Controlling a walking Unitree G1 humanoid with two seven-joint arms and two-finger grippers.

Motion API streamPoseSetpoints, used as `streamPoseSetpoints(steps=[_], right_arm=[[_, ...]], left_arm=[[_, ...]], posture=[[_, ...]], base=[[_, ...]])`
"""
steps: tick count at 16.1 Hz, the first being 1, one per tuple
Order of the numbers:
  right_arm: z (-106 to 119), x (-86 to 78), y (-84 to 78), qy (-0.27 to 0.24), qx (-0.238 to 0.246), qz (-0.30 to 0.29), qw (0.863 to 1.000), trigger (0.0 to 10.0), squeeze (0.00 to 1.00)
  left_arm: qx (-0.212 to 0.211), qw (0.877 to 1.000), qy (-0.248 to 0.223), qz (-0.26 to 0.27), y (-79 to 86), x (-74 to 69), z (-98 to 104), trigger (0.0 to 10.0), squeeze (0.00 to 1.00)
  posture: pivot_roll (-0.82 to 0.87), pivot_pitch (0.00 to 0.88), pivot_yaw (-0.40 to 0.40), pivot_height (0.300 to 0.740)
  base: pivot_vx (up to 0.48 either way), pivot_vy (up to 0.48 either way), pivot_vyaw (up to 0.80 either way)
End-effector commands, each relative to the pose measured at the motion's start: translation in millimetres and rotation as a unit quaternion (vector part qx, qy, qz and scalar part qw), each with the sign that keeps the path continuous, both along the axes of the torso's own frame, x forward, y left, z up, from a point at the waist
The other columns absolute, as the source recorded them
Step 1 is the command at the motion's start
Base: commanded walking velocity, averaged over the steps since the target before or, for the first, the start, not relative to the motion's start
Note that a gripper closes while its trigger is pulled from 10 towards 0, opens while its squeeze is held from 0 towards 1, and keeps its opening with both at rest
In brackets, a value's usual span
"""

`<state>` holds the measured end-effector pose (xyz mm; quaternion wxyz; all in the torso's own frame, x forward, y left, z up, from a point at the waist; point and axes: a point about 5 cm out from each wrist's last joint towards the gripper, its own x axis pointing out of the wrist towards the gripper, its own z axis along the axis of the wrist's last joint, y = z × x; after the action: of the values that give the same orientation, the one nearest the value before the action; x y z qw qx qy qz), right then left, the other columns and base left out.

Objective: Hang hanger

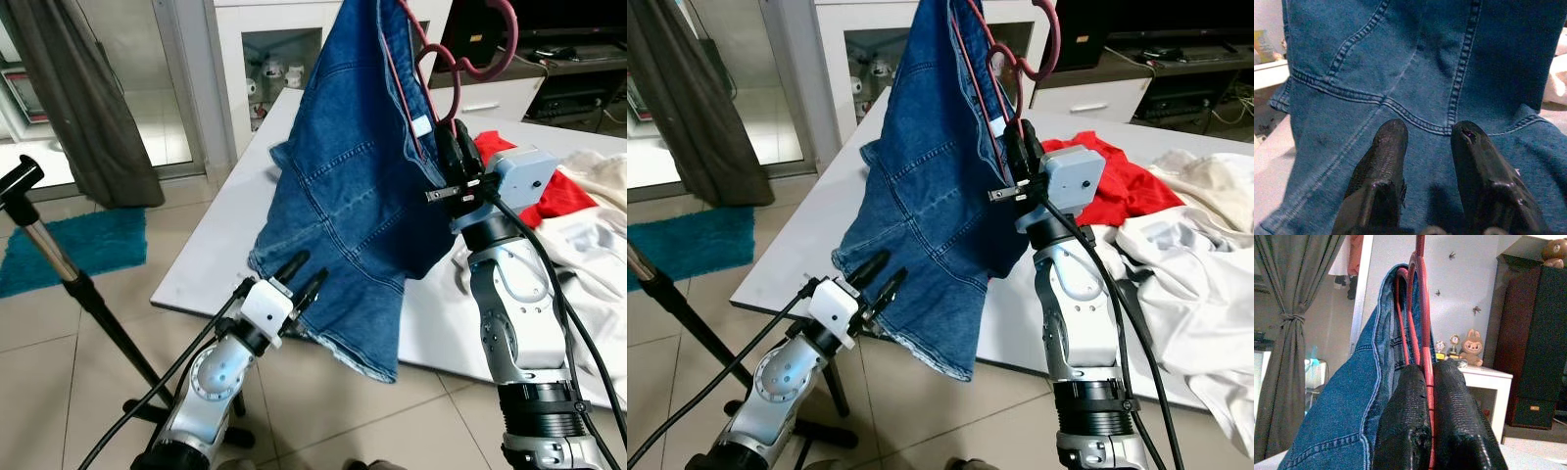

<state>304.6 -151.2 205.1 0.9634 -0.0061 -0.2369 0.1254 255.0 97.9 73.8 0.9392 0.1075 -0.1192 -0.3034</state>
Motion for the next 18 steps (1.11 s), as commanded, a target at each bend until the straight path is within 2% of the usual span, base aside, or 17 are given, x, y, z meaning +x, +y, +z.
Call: streamPoseSetpoints(steps=[1,7,18], right_arm=[[9.1,-2.1,-0.6,-0.02,0.004,-0.001,1.0,10.0,0.0],[8.2,-1.7,-0.4,-0.017,0.005,-0.001,1.0,10.0,0.0],[8.0,1.1,1.2,-0.014,0.002,0.004,1.0,10.0,0.0]], left_arm=[[0.005,1.0,-0.006,-0.007,-3.2,0.0,2.5,10.0,0.0],[0.005,1.0,-0.005,-0.006,-2.9,1.0,2.9,10.0,0.0],[0.004,1.0,-0.005,-0.003,-3.5,3.9,3.5,10.0,0.0]], posture=[[0.16,0.037,-0.019,0.74],[0.16,0.037,-0.016,0.74],[0.16,0.027,-0.019,0.74]], base=[[0.0,-0.472,0.0],[0.0,-0.405,0.0],[0.0,0.0,0.0]])
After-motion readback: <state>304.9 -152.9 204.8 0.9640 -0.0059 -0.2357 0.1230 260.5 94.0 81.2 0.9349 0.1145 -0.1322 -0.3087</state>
